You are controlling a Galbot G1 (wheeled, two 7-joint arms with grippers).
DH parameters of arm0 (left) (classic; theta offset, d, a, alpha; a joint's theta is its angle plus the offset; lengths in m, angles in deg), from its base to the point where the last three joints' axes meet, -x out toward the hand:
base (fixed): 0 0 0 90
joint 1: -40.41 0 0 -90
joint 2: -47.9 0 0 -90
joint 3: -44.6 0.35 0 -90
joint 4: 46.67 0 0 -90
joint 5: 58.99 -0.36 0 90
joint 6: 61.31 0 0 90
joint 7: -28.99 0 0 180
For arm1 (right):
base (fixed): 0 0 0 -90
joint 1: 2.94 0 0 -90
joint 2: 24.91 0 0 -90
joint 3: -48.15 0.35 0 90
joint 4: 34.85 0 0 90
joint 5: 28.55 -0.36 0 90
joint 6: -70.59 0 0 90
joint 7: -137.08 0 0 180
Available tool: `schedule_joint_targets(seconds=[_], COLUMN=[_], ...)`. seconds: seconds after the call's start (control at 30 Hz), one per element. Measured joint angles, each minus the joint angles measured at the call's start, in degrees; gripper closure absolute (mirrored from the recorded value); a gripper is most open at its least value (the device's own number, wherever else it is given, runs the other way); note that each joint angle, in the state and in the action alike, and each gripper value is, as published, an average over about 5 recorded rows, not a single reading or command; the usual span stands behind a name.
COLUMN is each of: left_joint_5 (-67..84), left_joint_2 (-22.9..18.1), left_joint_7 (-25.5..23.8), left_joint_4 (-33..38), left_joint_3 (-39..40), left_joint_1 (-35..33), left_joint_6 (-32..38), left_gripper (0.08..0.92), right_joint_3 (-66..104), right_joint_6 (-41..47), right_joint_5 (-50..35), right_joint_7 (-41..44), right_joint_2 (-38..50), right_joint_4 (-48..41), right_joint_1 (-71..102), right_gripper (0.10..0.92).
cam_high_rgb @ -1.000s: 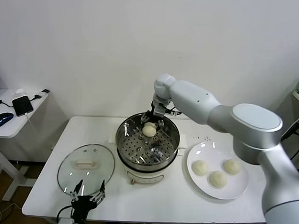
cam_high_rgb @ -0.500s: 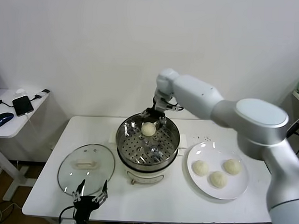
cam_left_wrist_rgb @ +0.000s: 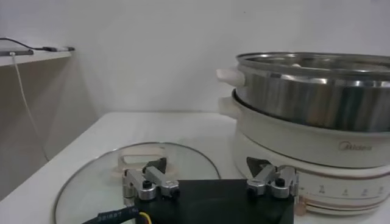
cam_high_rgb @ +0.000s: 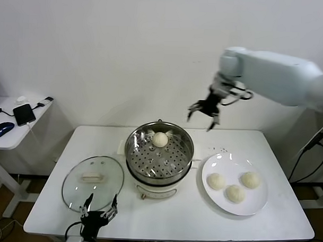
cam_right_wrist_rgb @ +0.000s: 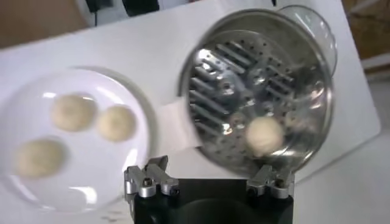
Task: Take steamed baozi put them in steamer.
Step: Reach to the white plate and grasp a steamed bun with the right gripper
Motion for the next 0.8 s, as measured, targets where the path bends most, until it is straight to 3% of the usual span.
schedule_joint_targets(seconds=[0.4, 0.8], left_joint_5=[0.7, 0.7], left_joint_2=[0.7, 0.9], left_joint_7=[0.0, 0.0], left_joint_4=[-0.2, 0.4], left_joint_3=[-0.6, -0.9], left_joint_1=[0.6, -0.2], left_joint_6=[0.1, 0.4], left_gripper=[0.177, 0.177], right_joint_3=[-6.4, 2.3], right_joint_6=[33.8, 48.1], right_joint_5=[-10.1, -7.0], right_joint_7=[-8.4, -15.4], right_joint_2=[8.3, 9.2], right_joint_4=[13.9, 12.4], right_joint_1=[0.6, 15.3], right_gripper=[0.203, 0.203])
